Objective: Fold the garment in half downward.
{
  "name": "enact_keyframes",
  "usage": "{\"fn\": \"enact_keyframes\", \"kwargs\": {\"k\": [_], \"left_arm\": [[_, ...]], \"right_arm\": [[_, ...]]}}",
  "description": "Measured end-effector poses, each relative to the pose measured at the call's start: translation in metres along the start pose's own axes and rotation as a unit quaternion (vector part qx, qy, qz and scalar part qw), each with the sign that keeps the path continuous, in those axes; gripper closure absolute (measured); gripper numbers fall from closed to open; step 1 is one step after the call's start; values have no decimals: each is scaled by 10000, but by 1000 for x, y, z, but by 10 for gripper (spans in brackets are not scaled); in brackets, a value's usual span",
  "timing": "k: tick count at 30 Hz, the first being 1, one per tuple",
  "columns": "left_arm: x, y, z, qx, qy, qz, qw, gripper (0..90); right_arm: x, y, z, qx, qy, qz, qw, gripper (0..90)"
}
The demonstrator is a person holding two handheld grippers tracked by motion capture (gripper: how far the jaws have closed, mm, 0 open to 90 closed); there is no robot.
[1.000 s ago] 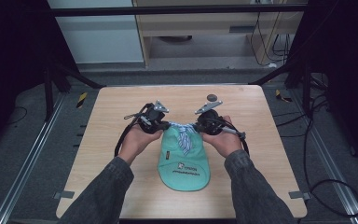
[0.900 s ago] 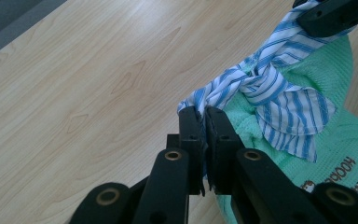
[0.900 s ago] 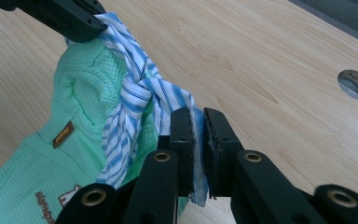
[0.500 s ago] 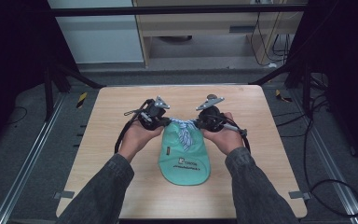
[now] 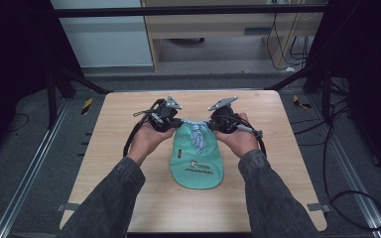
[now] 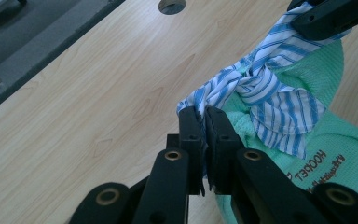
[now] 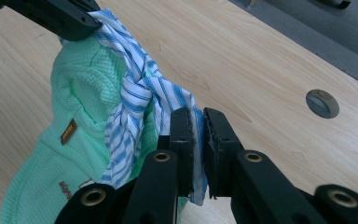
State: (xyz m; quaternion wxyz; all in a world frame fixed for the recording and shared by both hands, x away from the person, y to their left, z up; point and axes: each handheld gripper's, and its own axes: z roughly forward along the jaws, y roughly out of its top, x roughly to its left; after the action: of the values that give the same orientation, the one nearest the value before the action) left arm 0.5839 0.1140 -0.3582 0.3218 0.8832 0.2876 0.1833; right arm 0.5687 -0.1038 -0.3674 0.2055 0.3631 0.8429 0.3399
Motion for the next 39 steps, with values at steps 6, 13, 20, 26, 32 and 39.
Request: {"fn": "enact_keyframes", "kwargs": {"k": [6,13,20,26,32,39], "left_arm": [[-7,-5,3,-12,62,106,9999,859],[-13,-11,7,13,31,137,9999,860],[-11,-8,11,-24,49,108,9999,860],[-13,-2,14,-24,40,146,9999,860],[-29,-11,15,23,15,311,9995,859],[-37,-20,18,66,-7,338,9994,859]], "right_arm": [[3,-4,1,36,-32,-101,9999,820],[8,-12,4,51,-37,-148,9999,819],[5,-14,4,25,-67,-100,9999,819],[0,-13,3,7,-132,-60,9999,818],[4,-29,3,-8,-90,-62,9999,813],[11,-44,5,14,-58,-81,9999,808]]}}
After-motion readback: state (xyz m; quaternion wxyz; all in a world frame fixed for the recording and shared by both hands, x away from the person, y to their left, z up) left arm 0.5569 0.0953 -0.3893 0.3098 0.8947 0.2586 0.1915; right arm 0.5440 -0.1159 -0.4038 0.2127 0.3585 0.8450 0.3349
